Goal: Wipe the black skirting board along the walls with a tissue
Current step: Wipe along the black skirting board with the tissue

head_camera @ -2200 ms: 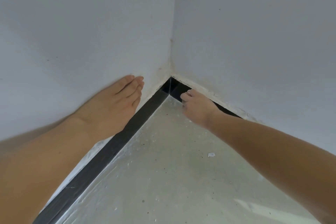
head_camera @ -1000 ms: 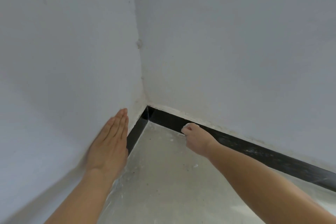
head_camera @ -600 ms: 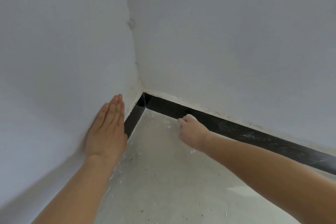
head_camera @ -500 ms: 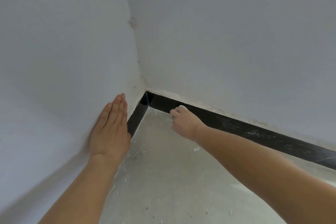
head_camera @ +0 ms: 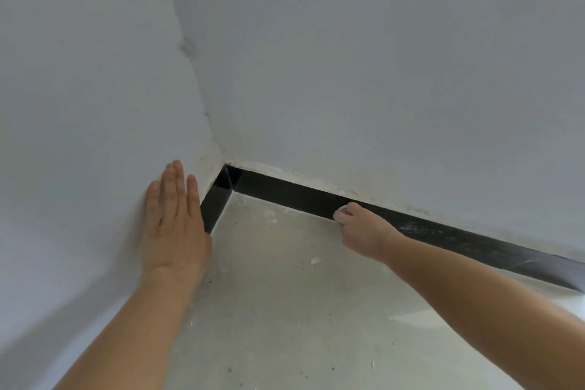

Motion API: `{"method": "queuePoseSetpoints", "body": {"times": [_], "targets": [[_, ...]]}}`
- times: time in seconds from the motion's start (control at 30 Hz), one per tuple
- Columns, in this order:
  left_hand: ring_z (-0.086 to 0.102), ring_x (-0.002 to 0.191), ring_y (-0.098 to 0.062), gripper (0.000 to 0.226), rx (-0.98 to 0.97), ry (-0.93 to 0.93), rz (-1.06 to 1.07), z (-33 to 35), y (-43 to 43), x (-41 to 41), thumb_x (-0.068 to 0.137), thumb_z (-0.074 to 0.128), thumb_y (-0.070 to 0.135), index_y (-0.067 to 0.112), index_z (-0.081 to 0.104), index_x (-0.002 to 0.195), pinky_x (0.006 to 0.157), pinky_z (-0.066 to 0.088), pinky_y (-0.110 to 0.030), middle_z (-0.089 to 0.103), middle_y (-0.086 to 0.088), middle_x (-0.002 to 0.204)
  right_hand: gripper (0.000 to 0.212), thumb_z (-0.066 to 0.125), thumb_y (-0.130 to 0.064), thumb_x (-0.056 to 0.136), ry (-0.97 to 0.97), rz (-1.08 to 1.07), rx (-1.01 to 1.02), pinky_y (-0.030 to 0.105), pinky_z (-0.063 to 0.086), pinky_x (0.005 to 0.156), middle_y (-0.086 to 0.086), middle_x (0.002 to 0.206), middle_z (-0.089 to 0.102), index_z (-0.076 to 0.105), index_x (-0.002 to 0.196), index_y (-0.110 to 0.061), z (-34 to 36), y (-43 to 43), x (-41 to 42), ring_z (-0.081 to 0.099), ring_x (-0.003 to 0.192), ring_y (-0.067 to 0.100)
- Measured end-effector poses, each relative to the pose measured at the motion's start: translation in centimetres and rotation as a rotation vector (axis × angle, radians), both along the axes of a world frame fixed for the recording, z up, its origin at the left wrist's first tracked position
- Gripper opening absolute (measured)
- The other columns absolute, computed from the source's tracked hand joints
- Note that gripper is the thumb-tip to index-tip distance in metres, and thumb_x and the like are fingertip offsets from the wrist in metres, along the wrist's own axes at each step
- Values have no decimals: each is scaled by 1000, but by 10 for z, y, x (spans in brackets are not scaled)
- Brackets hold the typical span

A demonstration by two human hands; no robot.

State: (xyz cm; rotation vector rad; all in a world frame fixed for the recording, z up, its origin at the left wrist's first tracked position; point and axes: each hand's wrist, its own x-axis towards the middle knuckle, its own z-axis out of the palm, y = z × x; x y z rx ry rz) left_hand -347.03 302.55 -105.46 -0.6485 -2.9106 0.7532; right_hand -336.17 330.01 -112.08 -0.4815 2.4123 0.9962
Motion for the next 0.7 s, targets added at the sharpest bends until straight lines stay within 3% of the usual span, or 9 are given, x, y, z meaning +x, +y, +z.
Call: {"method": "queuePoseSetpoints", "body": {"times": [0.17, 0.27, 0.43, 0.6, 0.7], "targets": [[-28, 140, -36, 83, 191, -20, -60, 9, 43, 6, 96, 25, 41, -4, -33, 135, 95, -37, -45, -40, -25, 142, 17, 57, -8, 87, -39, -187, 46, 36, 37, 87, 3, 97, 66, 70, 97, -13, 15, 34, 62, 39, 110, 28], [-24, 142, -28, 82, 354, -58, -270, 13, 73, 12, 94, 31, 34, 4, -29, 140, 111, -21, -42, -35, -14, 149, 18, 57, -8, 88, -76, -406, -68, 34, 36, 83, 2, 100, 60, 68, 100, -16, 21, 36, 79, 43, 106, 25], [-10, 146, -27, 87, 603, 68, -440, 34, 103, -5, 83, 47, 13, 10, -7, 151, 119, 2, -43, -18, -9, 157, 14, 63, -8, 80, 28, -116, -254, 33, 43, 79, -5, 78, 64, 72, 81, -18, 16, 6, 60, 50, 92, 21], [-22, 144, -22, 96, 547, 20, -402, 31, 105, -22, 82, 47, 3, 21, -24, 145, 118, -5, -40, -31, 4, 152, 19, 58, -12, 83, 132, 100, -320, 34, 42, 90, -10, 89, 68, 72, 89, -23, -1, -44, -25, 49, 104, 22], [-23, 144, -21, 100, 539, 26, -378, 27, 106, -25, 81, 46, -1, 22, -28, 143, 118, -5, -40, -35, 7, 150, 18, 56, -15, 86, 195, 124, -313, 33, 38, 92, -7, 93, 67, 71, 95, -19, 7, -56, -63, 45, 109, 23]]}}
